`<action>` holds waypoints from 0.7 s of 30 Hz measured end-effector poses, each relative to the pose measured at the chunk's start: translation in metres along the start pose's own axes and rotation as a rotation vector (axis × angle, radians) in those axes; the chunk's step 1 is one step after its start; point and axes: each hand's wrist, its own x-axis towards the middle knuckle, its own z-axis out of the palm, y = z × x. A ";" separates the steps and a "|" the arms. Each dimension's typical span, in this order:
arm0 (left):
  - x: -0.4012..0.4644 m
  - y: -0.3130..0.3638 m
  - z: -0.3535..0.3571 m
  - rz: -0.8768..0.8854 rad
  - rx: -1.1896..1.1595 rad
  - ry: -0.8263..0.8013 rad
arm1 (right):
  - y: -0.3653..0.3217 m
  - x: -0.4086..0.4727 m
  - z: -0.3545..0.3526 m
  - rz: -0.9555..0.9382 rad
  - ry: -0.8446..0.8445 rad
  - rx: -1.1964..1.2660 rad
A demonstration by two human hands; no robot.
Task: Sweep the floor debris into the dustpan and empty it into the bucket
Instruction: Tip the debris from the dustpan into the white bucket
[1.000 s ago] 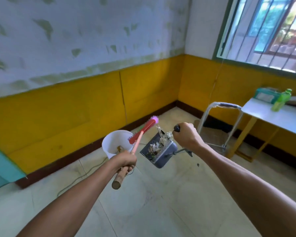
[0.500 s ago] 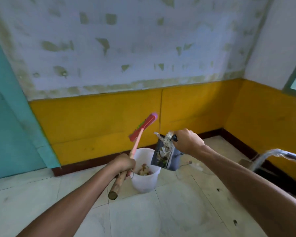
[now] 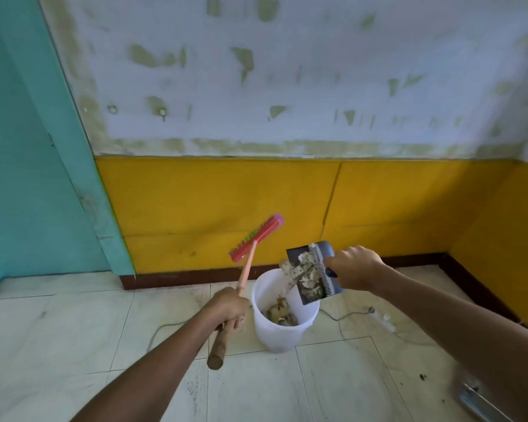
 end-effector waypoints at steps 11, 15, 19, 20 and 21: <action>0.045 -0.021 -0.017 -0.056 -0.029 -0.069 | -0.014 0.068 0.007 -0.252 -0.083 -0.228; 0.044 -0.024 -0.020 -0.050 -0.024 -0.056 | -0.033 0.075 0.003 -0.271 -0.070 -0.224; 0.052 -0.010 -0.025 -0.006 0.026 -0.022 | -0.034 0.075 0.013 -0.262 -0.069 -0.167; 0.055 -0.007 -0.021 -0.004 0.013 -0.026 | -0.028 0.076 0.014 -0.257 -0.051 -0.186; 0.054 -0.003 -0.017 -0.009 -0.007 -0.041 | -0.024 0.077 0.014 -0.263 -0.045 -0.193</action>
